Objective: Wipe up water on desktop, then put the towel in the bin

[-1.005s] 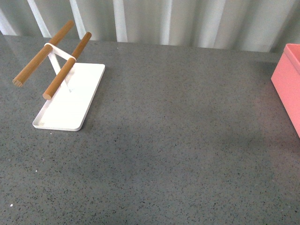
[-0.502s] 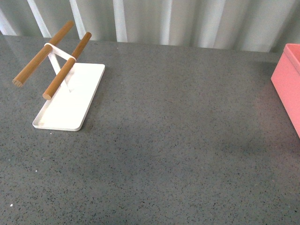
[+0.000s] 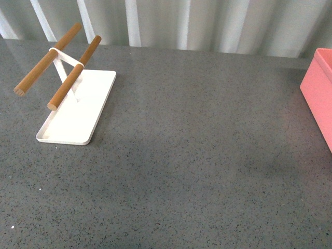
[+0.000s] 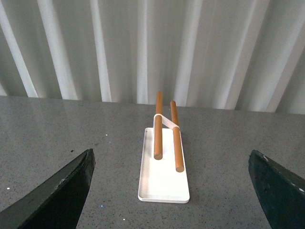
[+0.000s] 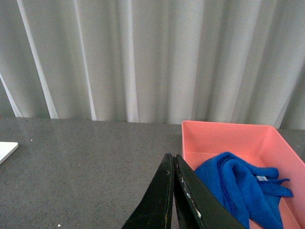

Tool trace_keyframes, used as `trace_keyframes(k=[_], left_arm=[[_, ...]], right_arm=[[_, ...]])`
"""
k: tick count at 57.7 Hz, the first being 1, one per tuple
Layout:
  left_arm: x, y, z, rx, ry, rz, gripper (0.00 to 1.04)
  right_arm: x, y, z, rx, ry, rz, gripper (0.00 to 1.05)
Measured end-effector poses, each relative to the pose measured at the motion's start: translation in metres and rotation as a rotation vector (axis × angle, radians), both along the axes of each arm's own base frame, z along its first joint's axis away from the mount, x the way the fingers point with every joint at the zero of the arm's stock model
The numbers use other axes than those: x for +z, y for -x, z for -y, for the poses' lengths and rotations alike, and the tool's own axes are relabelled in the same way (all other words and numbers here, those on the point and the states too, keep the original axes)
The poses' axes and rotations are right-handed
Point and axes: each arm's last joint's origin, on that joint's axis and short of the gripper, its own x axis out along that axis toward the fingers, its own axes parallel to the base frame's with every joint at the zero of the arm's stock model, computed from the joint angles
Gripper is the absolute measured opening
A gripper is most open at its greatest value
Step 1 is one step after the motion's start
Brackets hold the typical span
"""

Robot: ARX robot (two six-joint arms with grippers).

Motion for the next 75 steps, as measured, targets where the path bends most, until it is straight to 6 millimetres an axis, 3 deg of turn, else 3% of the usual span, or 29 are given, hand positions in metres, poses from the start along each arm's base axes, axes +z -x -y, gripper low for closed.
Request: trace_keyframes(k=[8,22,28,53,75], left_arm=[[0.000,0.000,0.000,0.000,0.000,0.000,0.98],[0.000,0.000,0.000,0.000,0.000,0.001,0.98],[0.000,0.000,0.000,0.000,0.000,0.001,0.98],[0.000,0.000,0.000,0.000,0.000,0.001,0.98],[0.000,0.000,0.000,0.000,0.000,0.001,0.98]], right_arm=[[-0.004,0.011,0.000,-0.001,0.000,-0.018,0.03],[-0.003,0.012,0.000,0.000,0.000,-0.006,0.03],[-0.003,0.012,0.000,0.000,0.000,-0.006,0.26],[-0.003,0.012,0.000,0.000,-0.001,-0.006,0.98],[-0.003,0.012,0.000,0.000,-0.004,-0.006,0.98]])
